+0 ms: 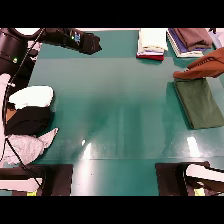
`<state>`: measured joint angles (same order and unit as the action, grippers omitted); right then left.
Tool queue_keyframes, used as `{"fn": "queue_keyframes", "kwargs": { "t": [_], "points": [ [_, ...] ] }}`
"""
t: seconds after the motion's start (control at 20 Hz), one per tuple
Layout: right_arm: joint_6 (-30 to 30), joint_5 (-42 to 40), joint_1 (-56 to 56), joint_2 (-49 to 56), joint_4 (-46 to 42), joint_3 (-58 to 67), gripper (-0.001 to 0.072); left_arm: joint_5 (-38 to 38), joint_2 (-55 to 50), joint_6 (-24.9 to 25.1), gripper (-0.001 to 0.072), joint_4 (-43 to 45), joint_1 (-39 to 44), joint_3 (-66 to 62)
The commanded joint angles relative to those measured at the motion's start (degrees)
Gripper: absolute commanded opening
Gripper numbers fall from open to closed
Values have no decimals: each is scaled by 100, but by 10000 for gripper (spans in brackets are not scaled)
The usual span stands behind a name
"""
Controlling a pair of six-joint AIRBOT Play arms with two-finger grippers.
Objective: Fold the shirts.
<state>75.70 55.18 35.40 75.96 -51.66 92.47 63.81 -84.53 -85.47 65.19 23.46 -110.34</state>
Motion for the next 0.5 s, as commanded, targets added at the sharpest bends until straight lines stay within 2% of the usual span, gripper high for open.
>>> {"fn": "queue_keyframes", "kwargs": {
  "t": [0.0,0.15,0.45],
  "points": [
    [-11,503,129,-282,-437,-13,18,31,0,2,22,2,0,-7],
    [2,887,129,-529,-918,-356,18,70,0,46,22,4,0,-7],
    [251,1305,199,-1582,-1904,-2538,32,225,2,50,22,59,0,-7]
  ]
}}
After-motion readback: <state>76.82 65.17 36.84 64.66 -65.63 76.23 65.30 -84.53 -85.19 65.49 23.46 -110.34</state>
